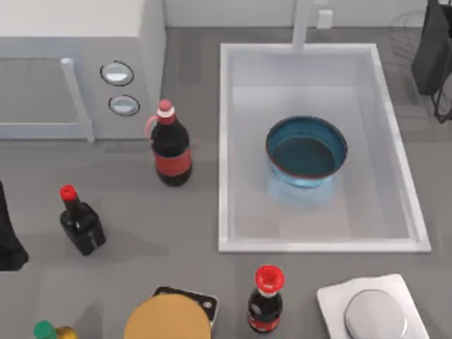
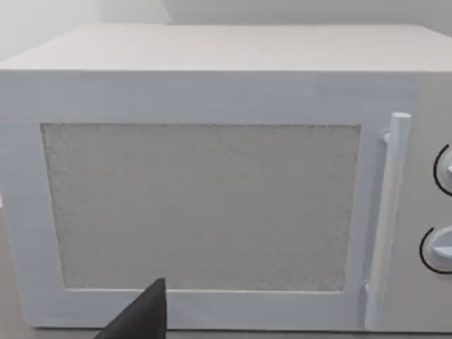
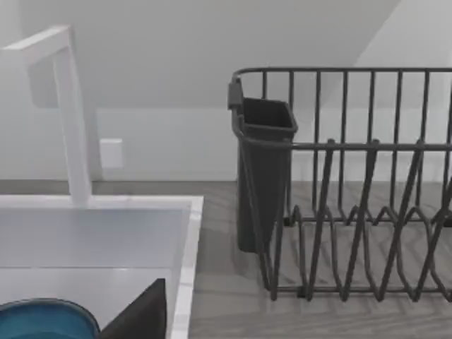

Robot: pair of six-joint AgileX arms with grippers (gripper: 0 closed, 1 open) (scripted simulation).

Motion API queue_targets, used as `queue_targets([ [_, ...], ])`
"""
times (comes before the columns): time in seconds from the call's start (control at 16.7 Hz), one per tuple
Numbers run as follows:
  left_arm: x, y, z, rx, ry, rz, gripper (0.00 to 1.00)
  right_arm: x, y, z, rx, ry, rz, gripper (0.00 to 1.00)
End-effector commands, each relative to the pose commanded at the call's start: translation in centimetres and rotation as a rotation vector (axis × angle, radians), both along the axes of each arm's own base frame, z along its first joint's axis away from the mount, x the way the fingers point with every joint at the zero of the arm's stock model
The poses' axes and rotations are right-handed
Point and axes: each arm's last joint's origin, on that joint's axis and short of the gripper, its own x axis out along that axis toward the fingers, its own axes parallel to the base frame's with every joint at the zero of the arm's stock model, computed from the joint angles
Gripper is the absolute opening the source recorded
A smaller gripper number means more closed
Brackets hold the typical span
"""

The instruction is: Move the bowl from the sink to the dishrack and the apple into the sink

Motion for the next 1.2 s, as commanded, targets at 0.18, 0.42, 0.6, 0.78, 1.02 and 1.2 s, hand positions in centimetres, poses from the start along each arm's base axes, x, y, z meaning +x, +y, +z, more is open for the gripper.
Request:
queue_targets([
  [0.18,0.0,0.0,0.0,0.000,0.000,0.000,1.00,0.0,0.0,0.3,0.003,-0.005,0.002,1.00],
  [0.42,0.0,0.0,0.0,0.000,0.000,0.000,1.00,-0.4,0.3,4.1,0.038,-0.047,0.027,1.00],
  [0.6,0.0,0.0,0.0,0.000,0.000,0.000,1.00,-0.2,0.6,9.2,0.082,-0.054,0.054,1.00],
  [0.78,0.0,0.0,0.0,0.000,0.000,0.000,1.00,1.2,1.2,15.1,0.130,-0.007,0.081,1.00],
  [1.02,0.0,0.0,0.0,0.000,0.000,0.000,1.00,6.4,2.9,22.2,0.183,0.150,0.110,1.00],
  [1.2,0.0,0.0,0.0,0.000,0.000,0.000,1.00,13.0,5.4,25.0,0.202,0.340,0.120,1.00],
])
